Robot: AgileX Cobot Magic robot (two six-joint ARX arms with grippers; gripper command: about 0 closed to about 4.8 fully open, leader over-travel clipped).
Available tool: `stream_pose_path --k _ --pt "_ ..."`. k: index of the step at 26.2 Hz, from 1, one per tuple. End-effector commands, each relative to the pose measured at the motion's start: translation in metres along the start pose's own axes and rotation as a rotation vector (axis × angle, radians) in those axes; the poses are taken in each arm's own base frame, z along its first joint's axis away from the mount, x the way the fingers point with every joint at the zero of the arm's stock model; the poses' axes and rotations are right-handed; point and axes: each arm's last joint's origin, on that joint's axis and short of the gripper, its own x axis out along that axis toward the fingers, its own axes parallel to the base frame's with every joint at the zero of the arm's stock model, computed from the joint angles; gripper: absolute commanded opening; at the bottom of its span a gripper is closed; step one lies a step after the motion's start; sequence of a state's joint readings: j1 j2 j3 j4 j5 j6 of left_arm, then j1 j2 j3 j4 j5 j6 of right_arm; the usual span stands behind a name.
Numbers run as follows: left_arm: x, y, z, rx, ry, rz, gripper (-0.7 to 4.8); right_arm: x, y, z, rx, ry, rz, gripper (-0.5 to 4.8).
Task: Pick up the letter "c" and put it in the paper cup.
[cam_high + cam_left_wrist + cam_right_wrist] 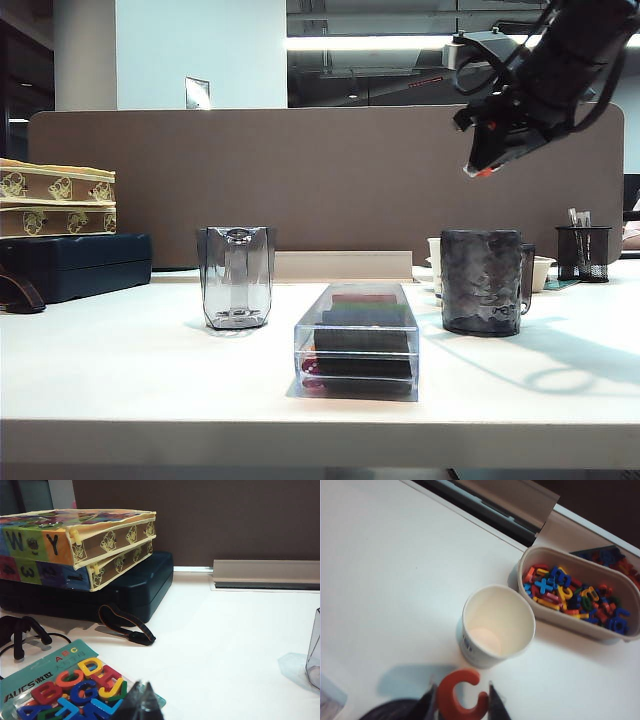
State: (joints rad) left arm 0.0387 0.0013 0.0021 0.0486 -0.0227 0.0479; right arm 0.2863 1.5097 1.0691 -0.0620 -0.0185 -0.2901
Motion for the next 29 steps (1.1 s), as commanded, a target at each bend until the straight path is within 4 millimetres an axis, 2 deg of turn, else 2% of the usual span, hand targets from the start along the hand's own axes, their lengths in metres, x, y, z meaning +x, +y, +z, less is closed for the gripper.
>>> stream_pose_path --k 1,8,14,22,29 --pt "0.000 0.000 0.003 -0.003 -0.016 0.001 -0.06 0.007 -0.006 0.012 -0.001 -0.034 -0.016 1.04" --pt "0.000 0.000 0.003 -0.004 -0.016 0.000 -0.06 0.024 -0.018 0.021 0.010 -0.035 -0.039 1.04" --pt "0.000 0.000 0.003 -0.004 -0.016 0.000 -0.06 0.047 -0.030 0.017 0.025 0.000 -0.051 1.04" --pt "0.000 0.000 0.003 -0.004 -0.016 0.000 -0.06 0.068 -0.030 0.010 0.027 -0.005 -0.048 1.06" --pt "0.000 0.000 0.003 -0.004 -0.016 0.001 -0.06 0.090 -0.036 0.023 0.027 -0.021 -0.039 1.07"
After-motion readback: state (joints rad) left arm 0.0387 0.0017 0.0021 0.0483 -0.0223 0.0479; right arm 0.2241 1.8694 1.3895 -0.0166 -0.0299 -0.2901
